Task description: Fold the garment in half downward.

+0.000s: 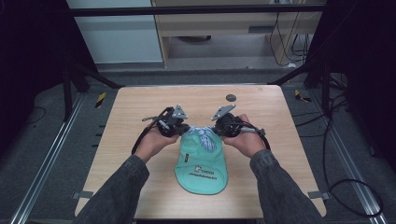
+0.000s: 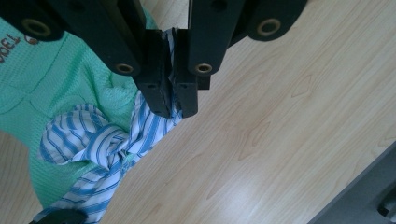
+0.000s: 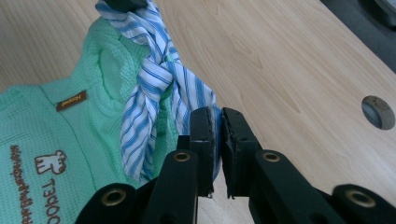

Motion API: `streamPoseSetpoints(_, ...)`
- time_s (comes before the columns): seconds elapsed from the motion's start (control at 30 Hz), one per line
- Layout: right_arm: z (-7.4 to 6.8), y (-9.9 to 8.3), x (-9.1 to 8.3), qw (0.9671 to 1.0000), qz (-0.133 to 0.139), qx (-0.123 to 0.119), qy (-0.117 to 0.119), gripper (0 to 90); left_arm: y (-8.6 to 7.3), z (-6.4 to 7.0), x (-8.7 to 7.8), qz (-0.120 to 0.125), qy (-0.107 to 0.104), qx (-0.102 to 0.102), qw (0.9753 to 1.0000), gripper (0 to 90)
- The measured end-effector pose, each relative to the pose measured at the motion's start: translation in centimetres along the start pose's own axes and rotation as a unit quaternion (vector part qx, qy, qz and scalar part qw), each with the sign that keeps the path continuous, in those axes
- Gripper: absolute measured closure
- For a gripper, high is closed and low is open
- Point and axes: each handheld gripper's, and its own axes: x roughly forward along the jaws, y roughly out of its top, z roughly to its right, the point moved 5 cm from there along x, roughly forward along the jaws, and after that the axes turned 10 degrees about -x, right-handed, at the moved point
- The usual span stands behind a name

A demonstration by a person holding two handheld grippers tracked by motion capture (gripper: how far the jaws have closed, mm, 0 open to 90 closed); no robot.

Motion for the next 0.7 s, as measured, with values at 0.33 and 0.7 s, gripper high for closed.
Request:
streamPoseSetpoints(0.33,0.5,0.8,-0.6,0.9999,0.004,-0.012,-0.01,83.0,0.6,-0.3,-0.7,0.007,0.006,0.004,0.9999,86.3)
streamPoseSetpoints(0.7,0.9,0.8,-0.9,0.9998,0.005,-0.013,-0.014,84.7,1.1,-0.2,-0.8,0.009,0.009,0.008,0.9999,86.3)
